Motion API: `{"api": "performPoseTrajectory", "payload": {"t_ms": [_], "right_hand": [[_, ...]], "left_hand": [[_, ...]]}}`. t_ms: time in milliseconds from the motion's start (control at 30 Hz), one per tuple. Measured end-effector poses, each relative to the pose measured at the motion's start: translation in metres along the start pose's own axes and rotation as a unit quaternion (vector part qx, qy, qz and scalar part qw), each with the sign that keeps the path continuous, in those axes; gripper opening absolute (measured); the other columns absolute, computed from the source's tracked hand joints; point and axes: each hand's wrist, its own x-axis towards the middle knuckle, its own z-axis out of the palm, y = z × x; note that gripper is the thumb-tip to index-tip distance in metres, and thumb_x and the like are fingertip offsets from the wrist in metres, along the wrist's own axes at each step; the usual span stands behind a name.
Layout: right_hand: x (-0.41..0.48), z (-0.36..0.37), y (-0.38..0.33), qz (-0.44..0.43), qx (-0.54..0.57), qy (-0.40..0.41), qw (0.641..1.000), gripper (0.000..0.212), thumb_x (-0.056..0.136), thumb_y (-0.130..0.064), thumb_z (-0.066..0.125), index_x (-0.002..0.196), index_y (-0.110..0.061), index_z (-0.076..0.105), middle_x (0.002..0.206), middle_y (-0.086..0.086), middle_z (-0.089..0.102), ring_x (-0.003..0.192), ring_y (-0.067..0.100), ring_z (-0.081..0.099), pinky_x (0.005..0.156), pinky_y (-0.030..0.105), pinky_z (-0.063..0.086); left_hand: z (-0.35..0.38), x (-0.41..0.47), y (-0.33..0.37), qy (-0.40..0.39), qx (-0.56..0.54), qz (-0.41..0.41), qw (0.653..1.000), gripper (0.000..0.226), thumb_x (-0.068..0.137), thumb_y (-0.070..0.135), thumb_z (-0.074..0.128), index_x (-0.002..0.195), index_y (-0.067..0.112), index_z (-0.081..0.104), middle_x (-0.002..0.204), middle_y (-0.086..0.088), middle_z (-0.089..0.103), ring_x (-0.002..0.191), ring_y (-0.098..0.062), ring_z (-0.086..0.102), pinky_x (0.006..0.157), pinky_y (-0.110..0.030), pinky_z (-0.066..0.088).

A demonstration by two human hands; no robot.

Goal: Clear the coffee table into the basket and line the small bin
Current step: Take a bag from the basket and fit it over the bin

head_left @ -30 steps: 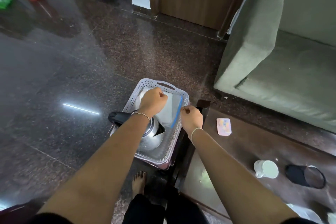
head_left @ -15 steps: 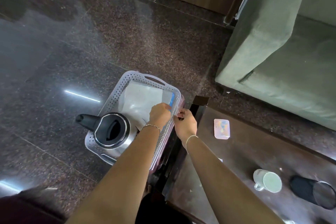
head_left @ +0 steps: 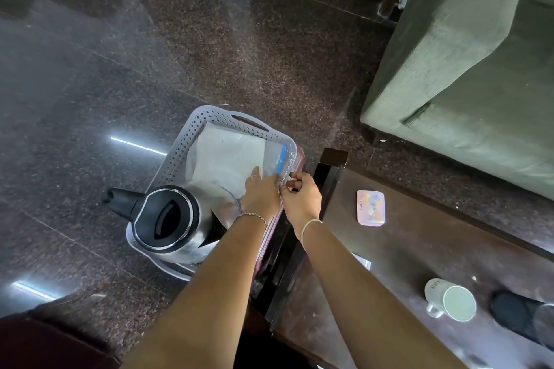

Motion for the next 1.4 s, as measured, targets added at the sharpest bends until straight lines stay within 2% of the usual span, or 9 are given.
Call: {"api": "performPoseTrajectory", "payload": {"t_ms": [100,267,467,600,800,1033,1200,1300,1400], "right_hand": [[0.001,0.000,0.002,0.000,0.003,-0.001,1.000,0.025,0.084,-0.015,0.070,0.103,-0.028,0.057,0.085,-0.016,0.062,0.078,0.002,0.061,0.063,0.013,0.044],[0.005,0.000,0.004,-0.005,0.000,0.002,1.000,0.023,0.083,-0.021,0.072,0.099,-0.030,0.058,0.083,-0.015,0.062,0.074,-0.002,0.059,0.056,0.003,0.038],[0.003,0.000,0.003,0.002,0.007,0.009,1.000,0.022,0.084,-0.018,0.070,0.096,-0.030,0.057,0.084,-0.014,0.063,0.073,-0.002,0.059,0.058,0.006,0.040],[-0.001,0.001,0.001,0.015,0.009,0.020,1.000,0.021,0.085,-0.017,0.068,0.102,-0.027,0.060,0.086,-0.013,0.064,0.076,0.001,0.060,0.064,0.013,0.046],[-0.011,0.004,-0.006,0.005,-0.032,0.026,0.999,0.037,0.084,-0.012,0.066,0.119,-0.021,0.059,0.105,-0.006,0.065,0.090,0.012,0.063,0.087,0.034,0.054],[-0.015,0.009,-0.025,-0.128,-0.138,0.037,0.981,0.051,0.087,-0.010,0.064,0.136,-0.016,0.049,0.139,0.003,0.047,0.125,0.022,0.048,0.100,0.028,0.037],[-0.012,0.008,-0.033,-0.184,-0.222,0.014,0.957,0.049,0.090,-0.009,0.059,0.137,-0.013,0.046,0.139,0.005,0.050,0.130,0.024,0.042,0.104,0.032,0.036],[-0.009,0.008,-0.037,-0.217,-0.251,-0.009,0.943,0.048,0.091,-0.007,0.056,0.137,-0.012,0.045,0.138,0.006,0.051,0.127,0.025,0.043,0.102,0.035,0.039],[-0.007,0.009,-0.040,-0.206,-0.229,-0.021,0.951,0.042,0.092,-0.003,0.054,0.132,-0.013,0.050,0.137,0.005,0.050,0.122,0.023,0.049,0.096,0.031,0.042]], "left_hand": [[-0.003,0.002,0.001,0.076,-0.021,-0.031,0.996,0.035,0.093,0.019,0.052,0.128,0.019,0.052,0.138,-0.013,0.043,0.134,-0.028,0.032,0.103,-0.038,0.040],[-0.006,0.004,0.003,0.149,-0.090,-0.077,0.982,0.041,0.085,0.018,0.067,0.122,0.004,0.054,0.127,-0.016,0.047,0.115,-0.033,0.050,0.093,-0.037,0.045],[-0.011,0.002,0.002,0.231,-0.280,-0.116,0.925,0.029,0.081,-0.002,0.056,0.109,0.001,0.065,0.111,-0.015,0.064,0.103,-0.028,0.060,0.083,-0.031,0.046],[-0.021,-0.004,0.002,0.283,-0.344,-0.137,0.885,0.033,0.077,-0.014,0.051,0.100,0.002,0.069,0.101,-0.013,0.068,0.097,-0.023,0.062,0.078,-0.024,0.045],[-0.029,-0.015,-0.003,0.302,-0.390,-0.144,0.858,0.039,0.073,-0.019,0.046,0.095,0.003,0.069,0.087,-0.003,0.061,0.089,-0.026,0.065,0.084,-0.036,0.053],[-0.036,-0.023,-0.004,0.303,-0.404,-0.144,0.851,0.035,0.076,-0.017,0.047,0.096,0.004,0.068,0.089,-0.002,0.063,0.081,-0.016,0.058,0.076,-0.023,0.045],[-0.037,-0.028,-0.003,0.312,-0.414,-0.128,0.845,0.030,0.082,-0.014,0.050,0.096,0.007,0.067,0.098,-0.005,0.068,0.081,-0.015,0.060,0.073,-0.019,0.044],[-0.039,-0.032,-0.002,0.323,-0.423,-0.115,0.839,0.025,0.088,-0.008,0.050,0.097,0.007,0.067,0.104,-0.007,0.069,0.093,-0.023,0.064,0.087,-0.030,0.050],[-0.041,-0.035,-0.001,0.340,-0.429,-0.105,0.830,0.025,0.090,-0.007,0.050,0.098,0.008,0.067,0.104,-0.008,0.068,0.097,-0.025,0.063,0.091,-0.033,0.049]]}}
